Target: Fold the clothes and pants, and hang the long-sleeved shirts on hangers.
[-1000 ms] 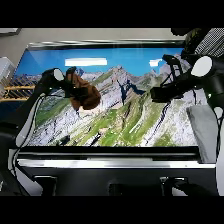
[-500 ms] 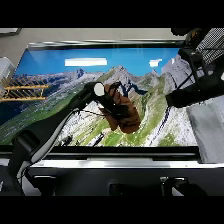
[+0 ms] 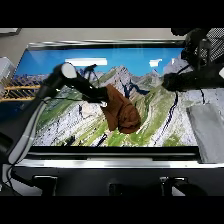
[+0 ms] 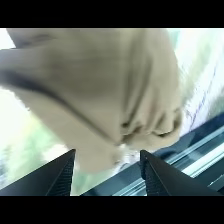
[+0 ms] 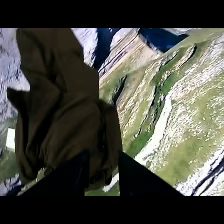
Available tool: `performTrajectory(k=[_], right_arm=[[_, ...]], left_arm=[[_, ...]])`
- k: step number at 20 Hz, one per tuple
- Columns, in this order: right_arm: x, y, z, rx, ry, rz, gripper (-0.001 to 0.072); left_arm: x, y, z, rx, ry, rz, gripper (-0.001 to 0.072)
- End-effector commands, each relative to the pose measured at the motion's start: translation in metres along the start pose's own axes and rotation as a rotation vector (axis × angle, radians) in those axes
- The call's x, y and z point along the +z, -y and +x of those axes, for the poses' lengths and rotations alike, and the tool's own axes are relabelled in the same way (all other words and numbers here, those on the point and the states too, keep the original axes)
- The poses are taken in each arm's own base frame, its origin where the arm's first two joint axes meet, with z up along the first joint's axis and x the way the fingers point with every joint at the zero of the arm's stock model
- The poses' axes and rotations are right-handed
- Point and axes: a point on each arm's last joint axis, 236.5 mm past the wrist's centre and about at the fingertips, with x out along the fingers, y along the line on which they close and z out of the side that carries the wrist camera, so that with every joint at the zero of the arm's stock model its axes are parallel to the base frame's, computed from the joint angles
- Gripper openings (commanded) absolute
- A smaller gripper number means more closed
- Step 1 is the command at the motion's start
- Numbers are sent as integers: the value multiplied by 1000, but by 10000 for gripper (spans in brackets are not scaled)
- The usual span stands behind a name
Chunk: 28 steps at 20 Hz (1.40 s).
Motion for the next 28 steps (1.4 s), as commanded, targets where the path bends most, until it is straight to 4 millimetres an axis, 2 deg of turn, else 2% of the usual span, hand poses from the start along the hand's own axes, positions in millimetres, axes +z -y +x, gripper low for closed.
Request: performTrajectory(k=[1,2,3,6,8,9,12,14,16,19,20,22,23,24,28], right_arm=[[-11,53,21,29,-73,191,290],[-31,63,37,80,-140,232,351],[-51,65,54,145,-194,276,374],[-108,58,107,281,-302,411,385],[-146,54,137,288,-359,452,446],[-161,52,149,279,-384,448,478],[-192,31,176,277,-446,415,479],[-198,20,192,274,-451,397,478],[-195,13,205,275,-427,414,477],[-197,12,215,274,-432,452,469],[-201,11,217,277,-444,461,388],[-203,11,218,280,-453,464,163],[-200,11,215,283,-448,465,59],[-196,11,212,280,-430,453,28],[-181,4,195,295,-386,420,28]], left_arm=[[18,-39,-63,21,94,-64,466],[19,-48,-72,25,104,-84,466],[18,-56,-76,29,97,-100,466],[19,-67,-78,36,93,-121,466],[20,-68,-78,38,94,-122,466],[20,-69,-78,46,95,-121,466],[20,-72,-77,56,95,-122,467],[20,-73,-77,57,95,-108,467],[20,-73,-78,59,94,-64,468],[26,-82,-80,67,117,-42,472],[29,-89,-79,71,131,-50,475],[34,-106,-70,77,153,-90,550],[34,-113,-63,76,153,-110,550],[31,-117,-52,64,138,-124,550],[25,-115,19,-11,47,-145,549]])
